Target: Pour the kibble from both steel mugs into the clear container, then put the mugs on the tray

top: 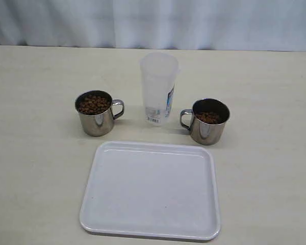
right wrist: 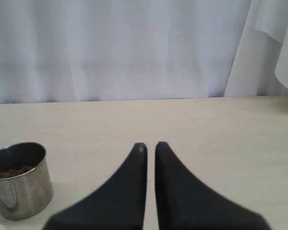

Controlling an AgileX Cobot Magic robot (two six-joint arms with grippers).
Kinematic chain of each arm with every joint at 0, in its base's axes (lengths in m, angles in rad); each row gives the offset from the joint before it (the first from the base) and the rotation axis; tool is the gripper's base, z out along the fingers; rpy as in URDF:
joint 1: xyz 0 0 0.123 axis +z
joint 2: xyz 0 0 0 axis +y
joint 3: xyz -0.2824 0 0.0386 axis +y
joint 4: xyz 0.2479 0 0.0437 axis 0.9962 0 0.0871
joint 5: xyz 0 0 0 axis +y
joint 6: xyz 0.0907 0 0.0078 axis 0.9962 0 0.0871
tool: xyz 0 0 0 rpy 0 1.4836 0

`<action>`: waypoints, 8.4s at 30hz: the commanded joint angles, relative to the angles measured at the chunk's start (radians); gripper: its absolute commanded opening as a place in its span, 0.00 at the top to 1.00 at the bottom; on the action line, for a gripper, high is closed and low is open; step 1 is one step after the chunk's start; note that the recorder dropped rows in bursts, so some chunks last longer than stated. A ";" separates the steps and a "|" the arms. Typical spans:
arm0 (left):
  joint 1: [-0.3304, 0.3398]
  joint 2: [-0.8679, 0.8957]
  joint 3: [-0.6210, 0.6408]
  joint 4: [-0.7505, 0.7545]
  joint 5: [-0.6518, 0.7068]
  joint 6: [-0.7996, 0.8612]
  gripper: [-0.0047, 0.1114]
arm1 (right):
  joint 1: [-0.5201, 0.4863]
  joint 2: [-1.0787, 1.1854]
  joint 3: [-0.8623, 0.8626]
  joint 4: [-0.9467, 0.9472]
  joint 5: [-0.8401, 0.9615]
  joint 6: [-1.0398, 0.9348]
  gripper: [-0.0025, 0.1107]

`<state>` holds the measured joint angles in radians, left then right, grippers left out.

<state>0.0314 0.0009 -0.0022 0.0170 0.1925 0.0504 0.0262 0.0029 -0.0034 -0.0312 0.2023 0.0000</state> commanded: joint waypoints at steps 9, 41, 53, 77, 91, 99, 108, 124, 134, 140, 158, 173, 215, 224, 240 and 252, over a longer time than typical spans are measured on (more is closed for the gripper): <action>-0.010 -0.001 0.002 -0.003 -0.004 -0.003 0.96 | 0.000 -0.003 0.003 0.001 -0.167 0.056 0.94; -0.010 -0.001 0.002 -0.003 -0.012 -0.003 0.96 | 0.223 0.604 0.003 -0.495 -0.679 0.413 0.94; -0.010 -0.001 0.002 -0.003 -0.001 -0.003 0.96 | 0.267 1.266 -0.207 -0.425 -0.725 0.343 0.89; -0.010 -0.001 0.002 -0.003 -0.003 -0.003 0.96 | 0.259 1.793 -0.404 -0.392 -1.007 0.033 0.10; -0.010 -0.001 0.002 -0.003 -0.012 -0.003 0.96 | 0.169 1.989 -0.487 -0.462 -1.217 0.074 0.10; -0.010 -0.001 0.002 -0.003 -0.012 -0.003 0.96 | 0.169 2.159 -0.576 -0.452 -1.408 0.034 0.10; -0.010 -0.001 0.002 -0.003 -0.012 -0.003 0.96 | 0.169 2.270 -0.648 -0.456 -1.423 0.000 0.10; -0.010 -0.001 0.002 -0.003 -0.003 -0.003 0.96 | 0.170 2.238 -0.681 -0.460 -1.423 0.000 0.10; -0.010 -0.001 0.002 -0.003 -0.003 -0.003 0.96 | 0.170 2.236 -0.682 -0.481 -1.423 0.000 0.28; -0.010 -0.001 0.002 -0.003 -0.012 -0.003 0.96 | 0.170 2.236 -0.682 -0.469 -1.423 0.023 0.70; -0.010 -0.001 0.002 -0.003 -0.012 -0.003 0.96 | 0.170 1.814 -0.446 -0.362 -1.320 0.012 0.94; -0.010 -0.001 0.002 -0.003 -0.005 -0.003 0.96 | 0.174 1.333 -0.281 -0.241 -0.903 0.022 0.94; -0.010 -0.001 0.002 -0.003 -0.012 -0.003 0.96 | 0.252 1.251 -0.403 -0.046 -0.615 -0.217 0.94; -0.010 -0.001 0.002 -0.003 -0.012 -0.003 0.96 | 0.297 1.251 -0.404 0.314 -0.545 -0.344 0.94; -0.010 -0.001 0.002 -0.003 -0.003 -0.003 0.96 | 0.299 1.251 -0.382 0.419 -0.405 -0.490 0.94; -0.010 -0.001 0.002 -0.003 -0.003 -0.003 0.96 | 0.104 1.194 -0.451 -1.623 -0.218 1.521 0.94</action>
<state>0.0314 0.0009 -0.0022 0.0170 0.1925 0.0504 0.0855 1.2150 -0.4323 -1.2783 -0.1186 1.1462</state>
